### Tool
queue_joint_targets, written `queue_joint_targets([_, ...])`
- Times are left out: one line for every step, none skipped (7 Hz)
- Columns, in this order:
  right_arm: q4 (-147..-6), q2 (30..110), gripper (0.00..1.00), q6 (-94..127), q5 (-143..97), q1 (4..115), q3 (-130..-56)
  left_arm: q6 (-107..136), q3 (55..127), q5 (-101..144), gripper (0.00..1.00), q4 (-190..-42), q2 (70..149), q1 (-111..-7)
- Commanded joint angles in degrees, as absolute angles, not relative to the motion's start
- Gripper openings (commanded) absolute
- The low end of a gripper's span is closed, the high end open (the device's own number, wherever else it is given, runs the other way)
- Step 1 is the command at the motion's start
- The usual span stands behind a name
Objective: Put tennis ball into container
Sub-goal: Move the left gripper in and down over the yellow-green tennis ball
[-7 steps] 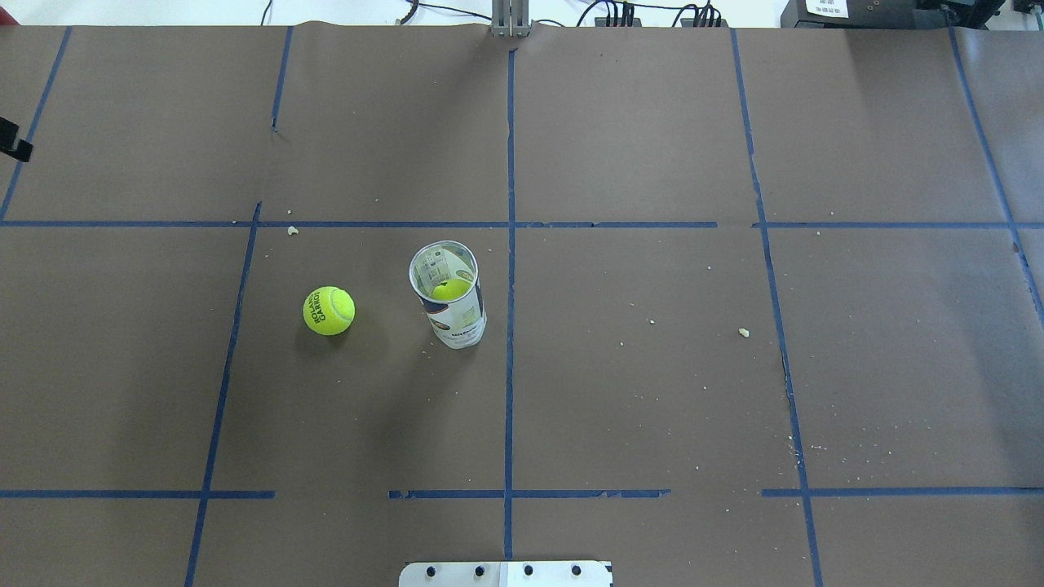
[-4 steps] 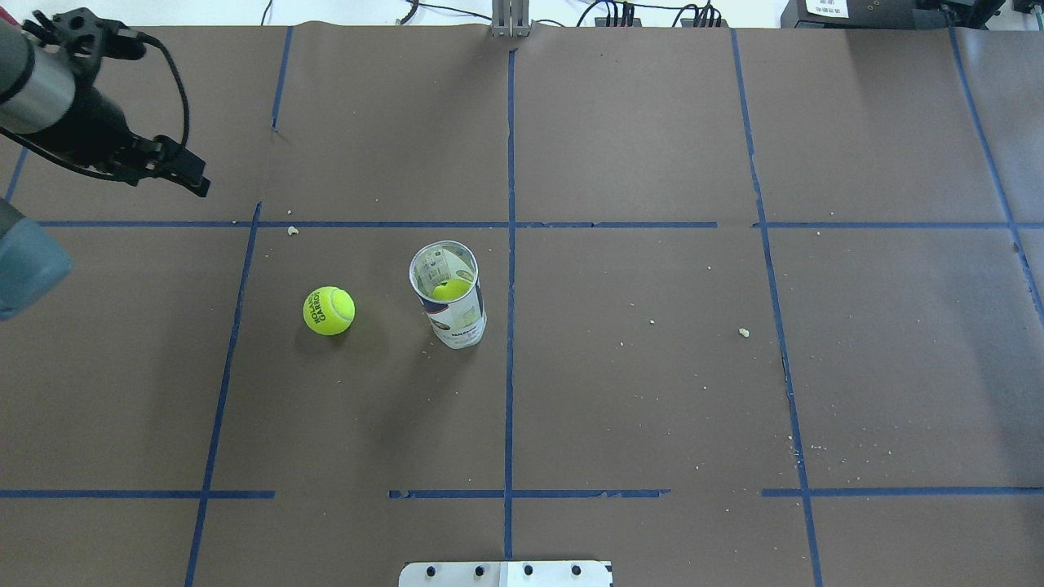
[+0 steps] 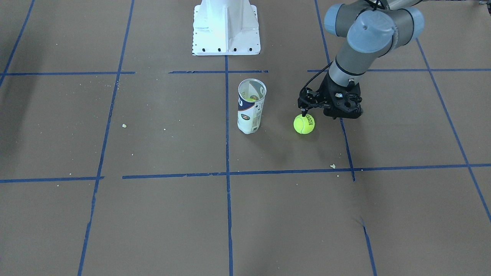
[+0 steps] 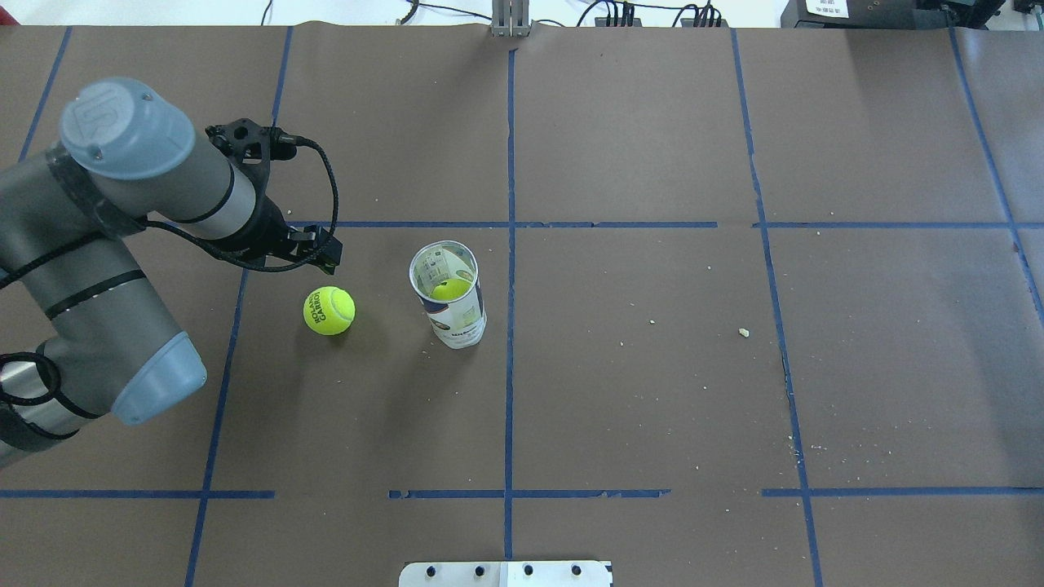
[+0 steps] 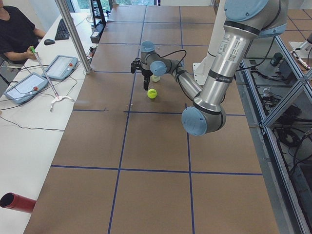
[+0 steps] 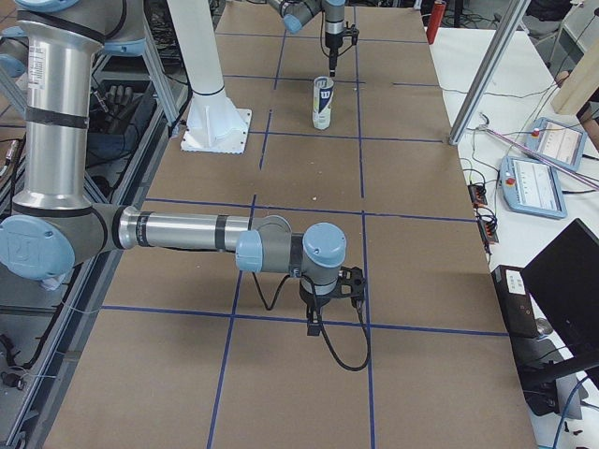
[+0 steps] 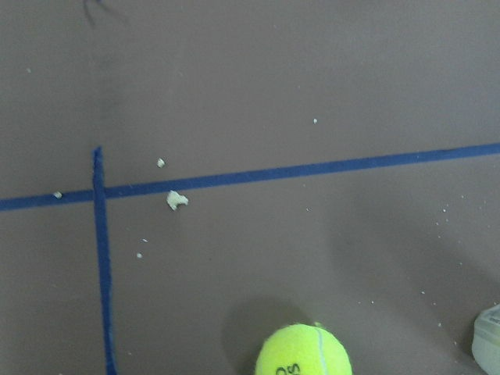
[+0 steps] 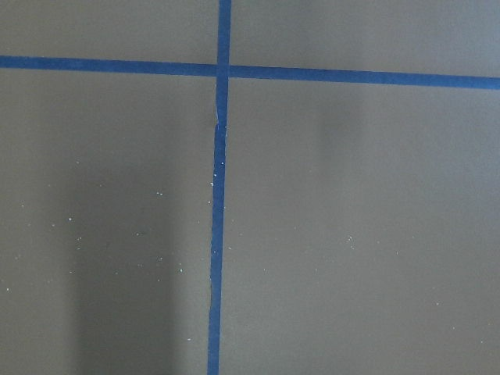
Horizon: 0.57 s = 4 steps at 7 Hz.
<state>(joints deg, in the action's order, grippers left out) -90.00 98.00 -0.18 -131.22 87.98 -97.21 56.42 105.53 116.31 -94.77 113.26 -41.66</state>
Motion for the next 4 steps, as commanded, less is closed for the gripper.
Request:
queue_joint_targets([-90.00,98.00,1.00,-0.18,-131.22,87.98,-97.21,58.62,101.19,114.43,1.00,-99.37,112.94,-39.90])
queue_joint_targets([-90.00,98.00,1.00,-0.18,-131.22,87.98,-97.21,58.62,99.94,114.43,1.00,-101.14,112.77,-39.29])
queue_joint_targets([-90.00,98.00,1.00,-0.18,-131.22,87.98,-97.21,58.71,99.93,114.52,1.00,-101.34,112.76,-39.20])
queue_joint_targets([-90.00,98.00,1.00,-0.18,-131.22,87.98,-97.21,58.80,99.32,114.52,1.00,-101.34,112.76,-38.24])
